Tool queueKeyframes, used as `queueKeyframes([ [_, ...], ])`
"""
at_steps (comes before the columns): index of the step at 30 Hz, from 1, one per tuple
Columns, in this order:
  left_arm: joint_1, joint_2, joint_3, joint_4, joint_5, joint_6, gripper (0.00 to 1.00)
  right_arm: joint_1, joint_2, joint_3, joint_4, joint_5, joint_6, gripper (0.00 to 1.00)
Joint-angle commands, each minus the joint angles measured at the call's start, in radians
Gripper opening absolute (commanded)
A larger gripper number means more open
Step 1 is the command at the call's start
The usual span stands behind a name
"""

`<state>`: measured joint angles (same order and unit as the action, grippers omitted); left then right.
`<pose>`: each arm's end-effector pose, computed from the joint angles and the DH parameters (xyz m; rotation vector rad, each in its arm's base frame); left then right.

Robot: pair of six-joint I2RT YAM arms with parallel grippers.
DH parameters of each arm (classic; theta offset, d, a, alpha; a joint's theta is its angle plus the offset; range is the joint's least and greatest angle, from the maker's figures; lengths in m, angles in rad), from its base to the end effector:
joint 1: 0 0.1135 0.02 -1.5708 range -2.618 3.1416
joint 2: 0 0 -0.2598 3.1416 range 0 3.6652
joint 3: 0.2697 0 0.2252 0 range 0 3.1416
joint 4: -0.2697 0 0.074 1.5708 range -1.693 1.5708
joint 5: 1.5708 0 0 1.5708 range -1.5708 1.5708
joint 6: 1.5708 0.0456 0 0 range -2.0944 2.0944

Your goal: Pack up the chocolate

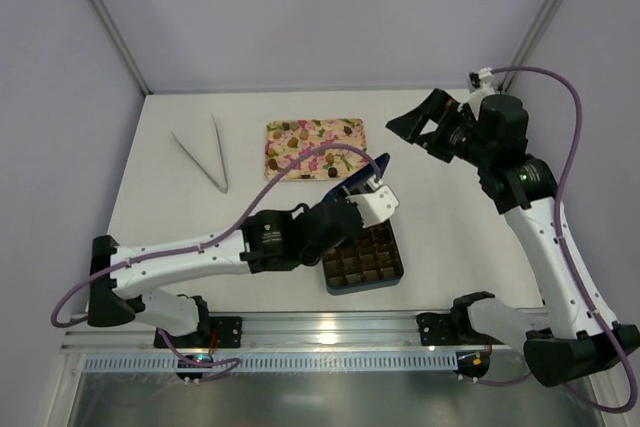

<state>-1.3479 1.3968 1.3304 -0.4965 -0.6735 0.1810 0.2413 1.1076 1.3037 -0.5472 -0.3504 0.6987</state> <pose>0.0915 -0.2749 0.3563 1.0862 1.6807 -0.0228 0.2049 0.0665 0.4069 0.2132 2.0106 0.9516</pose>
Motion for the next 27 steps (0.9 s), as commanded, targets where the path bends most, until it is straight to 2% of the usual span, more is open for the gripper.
queueKeyframes([
  [1, 0.087, -0.097, 0.064, -0.117, 0.278, -0.309, 0.00, -0.005, -0.092, 0.019, 0.017, 0.229, -0.065, 1.00],
  [3, 0.133, -0.122, 0.066, -0.100, 0.404, -0.438, 0.00, -0.007, -0.136, -0.001, 0.007, 0.292, -0.091, 1.00],
  [4, 0.156, -0.128, 0.058, -0.090, 0.514, -0.478, 0.00, -0.005, -0.149, -0.020, 0.009, 0.298, -0.100, 1.00],
  [5, 0.199, -0.136, 0.046, -0.048, 0.564, -0.514, 0.00, -0.005, -0.156, -0.027, 0.003, 0.303, -0.117, 1.00],
  [6, 0.226, -0.151, 0.012, -0.015, 0.703, -0.608, 0.00, -0.005, -0.166, -0.049, -0.008, 0.307, -0.126, 1.00],
  [7, 0.277, -0.159, -0.012, 0.022, 0.756, -0.653, 0.00, -0.005, -0.169, -0.066, -0.005, 0.301, -0.137, 1.00],
  [10, 0.354, -0.180, -0.119, 0.214, 0.947, -0.877, 0.00, -0.005, -0.170, -0.136, 0.018, 0.234, -0.175, 1.00],
  [11, 0.398, -0.185, -0.152, 0.331, 0.981, -0.934, 0.00, -0.005, -0.166, -0.155, 0.030, 0.205, -0.197, 1.00],
  [12, 0.415, -0.191, -0.195, 0.398, 1.009, -1.060, 0.00, -0.005, -0.161, -0.173, 0.038, 0.145, -0.205, 1.00],
  [13, 0.437, -0.203, -0.279, 0.476, 1.052, -1.122, 0.00, -0.007, -0.157, -0.208, 0.039, 0.130, -0.211, 1.00],
  [14, 0.467, -0.206, -0.328, 0.634, 1.058, -1.181, 0.00, -0.005, -0.152, -0.224, 0.043, 0.116, -0.212, 1.00],
  [17, 0.493, -0.185, -0.454, 0.847, 1.063, -1.365, 0.00, -0.005, -0.157, -0.283, 0.039, 0.134, -0.229, 1.00],
  [22, 0.498, -0.116, -0.550, 1.031, 1.062, -1.466, 0.00, -0.005, -0.176, -0.383, 0.059, 0.148, -0.229, 1.00],
  [27, 0.504, -0.046, -0.577, 1.084, 1.068, -1.479, 0.00, -0.004, -0.184, -0.475, 0.105, 0.134, -0.219, 1.00],
])
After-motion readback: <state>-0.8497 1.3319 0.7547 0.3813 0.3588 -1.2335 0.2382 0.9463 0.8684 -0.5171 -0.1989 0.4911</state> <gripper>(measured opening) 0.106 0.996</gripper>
